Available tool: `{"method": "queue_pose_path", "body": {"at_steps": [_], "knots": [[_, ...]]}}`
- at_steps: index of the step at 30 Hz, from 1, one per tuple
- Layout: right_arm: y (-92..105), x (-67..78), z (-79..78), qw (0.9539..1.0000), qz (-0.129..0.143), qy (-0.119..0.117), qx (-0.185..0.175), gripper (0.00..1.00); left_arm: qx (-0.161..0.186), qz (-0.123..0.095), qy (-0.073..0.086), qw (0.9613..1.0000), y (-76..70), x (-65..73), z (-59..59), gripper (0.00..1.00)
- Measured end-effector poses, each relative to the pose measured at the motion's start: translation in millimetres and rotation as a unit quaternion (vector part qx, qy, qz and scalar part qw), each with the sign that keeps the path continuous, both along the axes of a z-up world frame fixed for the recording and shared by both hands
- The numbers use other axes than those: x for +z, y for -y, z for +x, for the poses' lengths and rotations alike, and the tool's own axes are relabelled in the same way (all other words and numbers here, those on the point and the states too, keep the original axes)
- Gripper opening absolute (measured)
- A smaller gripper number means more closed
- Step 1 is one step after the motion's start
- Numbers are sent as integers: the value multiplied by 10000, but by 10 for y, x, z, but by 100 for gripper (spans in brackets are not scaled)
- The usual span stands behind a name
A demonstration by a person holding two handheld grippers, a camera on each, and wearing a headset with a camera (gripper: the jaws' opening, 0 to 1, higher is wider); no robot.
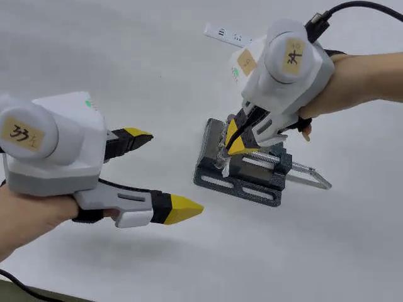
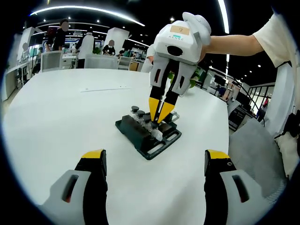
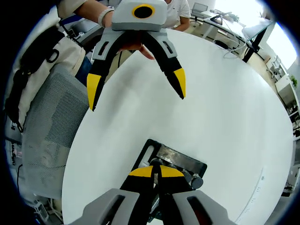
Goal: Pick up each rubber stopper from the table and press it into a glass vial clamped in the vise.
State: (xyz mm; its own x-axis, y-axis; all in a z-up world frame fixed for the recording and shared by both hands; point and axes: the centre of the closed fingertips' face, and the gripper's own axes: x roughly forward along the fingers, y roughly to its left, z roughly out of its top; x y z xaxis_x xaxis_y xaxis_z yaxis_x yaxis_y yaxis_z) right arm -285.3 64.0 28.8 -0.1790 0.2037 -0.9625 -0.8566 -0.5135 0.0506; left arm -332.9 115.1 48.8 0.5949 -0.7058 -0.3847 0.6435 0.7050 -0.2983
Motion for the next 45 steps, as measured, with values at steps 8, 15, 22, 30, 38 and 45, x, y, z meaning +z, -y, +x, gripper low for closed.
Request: {"method": "queue_pose_path", "body": {"at_steps": [8, 15, 22, 30, 38, 45], "knots": [[22, -27, 3, 9994, -337, -4, -90, 0, 46, -48, -25, 10000, 15, -16, 17, 84], [3, -19, 2, 9992, -294, -74, -242, 0, 107, -91, -27, 9999, 14, -29, 27, 84], [-17, -16, -17, 9985, -317, -162, -406, 0, 87, -110, -22, 9999, 55, -16, 46, 84], [-42, -9, -25, 9975, -558, -53, -429, 0, 110, -122, -7, 9999, 37, -16, 67, 84], [-40, -9, -31, 9957, -785, 81, -478, 0, 125, -131, 20, 9998, 32, 8, 76, 84], [-23, -5, -14, 9953, -681, -5, -693, 0, 164, -146, 32, 9998, 12, 28, 74, 84]]}}
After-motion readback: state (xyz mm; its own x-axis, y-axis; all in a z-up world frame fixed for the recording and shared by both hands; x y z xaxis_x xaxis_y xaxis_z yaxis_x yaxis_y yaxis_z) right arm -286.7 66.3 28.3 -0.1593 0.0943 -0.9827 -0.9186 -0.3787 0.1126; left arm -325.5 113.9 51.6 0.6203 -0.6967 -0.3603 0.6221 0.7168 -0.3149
